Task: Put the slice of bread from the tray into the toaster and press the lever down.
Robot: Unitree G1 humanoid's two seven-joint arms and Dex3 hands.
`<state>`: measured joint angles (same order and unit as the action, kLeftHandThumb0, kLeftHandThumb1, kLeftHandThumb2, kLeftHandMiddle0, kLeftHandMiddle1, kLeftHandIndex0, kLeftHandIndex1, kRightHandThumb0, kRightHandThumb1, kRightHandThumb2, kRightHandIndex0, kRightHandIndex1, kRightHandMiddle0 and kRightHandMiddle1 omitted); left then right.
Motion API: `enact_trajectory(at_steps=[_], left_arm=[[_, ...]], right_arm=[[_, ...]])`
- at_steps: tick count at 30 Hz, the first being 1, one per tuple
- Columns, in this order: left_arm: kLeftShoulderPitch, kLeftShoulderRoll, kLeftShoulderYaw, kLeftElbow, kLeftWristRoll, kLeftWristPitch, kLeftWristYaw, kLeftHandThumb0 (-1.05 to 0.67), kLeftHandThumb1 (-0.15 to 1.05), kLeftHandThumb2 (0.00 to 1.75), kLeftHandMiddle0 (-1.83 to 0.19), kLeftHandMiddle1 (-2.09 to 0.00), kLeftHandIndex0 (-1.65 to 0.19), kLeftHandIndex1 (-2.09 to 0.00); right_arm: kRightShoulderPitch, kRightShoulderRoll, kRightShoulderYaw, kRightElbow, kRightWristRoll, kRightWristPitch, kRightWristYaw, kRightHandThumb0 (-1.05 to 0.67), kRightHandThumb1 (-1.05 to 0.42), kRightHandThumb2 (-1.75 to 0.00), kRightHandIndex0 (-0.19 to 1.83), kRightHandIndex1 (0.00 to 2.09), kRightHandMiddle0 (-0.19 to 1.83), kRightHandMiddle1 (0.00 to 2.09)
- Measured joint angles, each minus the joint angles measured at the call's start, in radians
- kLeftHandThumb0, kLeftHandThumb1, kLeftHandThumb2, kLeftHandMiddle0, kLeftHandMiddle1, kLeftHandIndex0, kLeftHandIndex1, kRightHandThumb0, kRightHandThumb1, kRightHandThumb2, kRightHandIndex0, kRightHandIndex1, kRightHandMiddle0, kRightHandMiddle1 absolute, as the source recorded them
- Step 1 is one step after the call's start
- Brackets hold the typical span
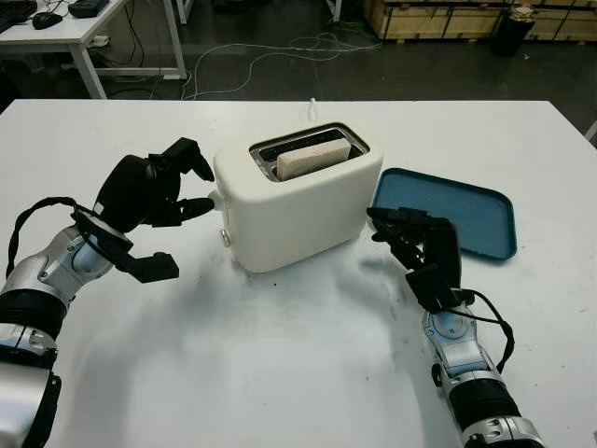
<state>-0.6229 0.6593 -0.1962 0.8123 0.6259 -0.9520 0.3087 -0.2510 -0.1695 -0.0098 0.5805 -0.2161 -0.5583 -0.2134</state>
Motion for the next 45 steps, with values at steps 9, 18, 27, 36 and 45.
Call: enact_trajectory(at_steps=[9, 18, 27, 36, 45], left_arm=[[0.013, 0.043, 0.000, -0.054, 0.006, 0.018, -0.048, -0.71, 0.92, 0.50, -1.19, -1.75, 0.00, -1.43], [0.020, 0.061, 0.000, -0.054, 0.006, -0.008, -0.042, -0.64, 0.92, 0.33, -1.20, -1.75, -0.07, -1.56], [0.020, 0.036, 0.000, -0.045, 0.006, -0.009, -0.042, -0.64, 0.92, 0.32, -1.21, -1.75, -0.11, -1.72], [0.020, 0.015, -0.006, -0.027, 0.014, -0.024, -0.026, -0.65, 0.92, 0.35, -1.10, -1.75, -0.09, -1.74], [0.020, 0.015, -0.022, -0.023, 0.023, -0.013, -0.028, -0.66, 0.92, 0.35, -1.15, -1.75, -0.14, -1.75]], right_arm=[[0.000, 0.000, 0.000, 0.000, 0.005, 0.000, 0.009, -0.54, -0.92, -0.04, 0.99, 0.91, 1.22, 0.00], [0.000, 0.000, 0.000, 0.000, 0.005, 0.000, 0.009, -0.54, -0.92, -0.04, 0.99, 0.91, 1.22, 0.00], [0.000, 0.000, -0.001, 0.001, 0.007, -0.002, 0.009, -0.55, -0.92, -0.04, 0.99, 0.92, 1.22, 0.00], [0.000, 0.000, -0.001, 0.001, 0.007, -0.002, 0.009, -0.54, -0.92, -0.04, 0.99, 0.90, 1.23, 0.00], [0.000, 0.000, -0.001, 0.001, 0.007, -0.002, 0.009, -0.54, -0.92, -0.04, 1.00, 0.90, 1.23, 0.00]])
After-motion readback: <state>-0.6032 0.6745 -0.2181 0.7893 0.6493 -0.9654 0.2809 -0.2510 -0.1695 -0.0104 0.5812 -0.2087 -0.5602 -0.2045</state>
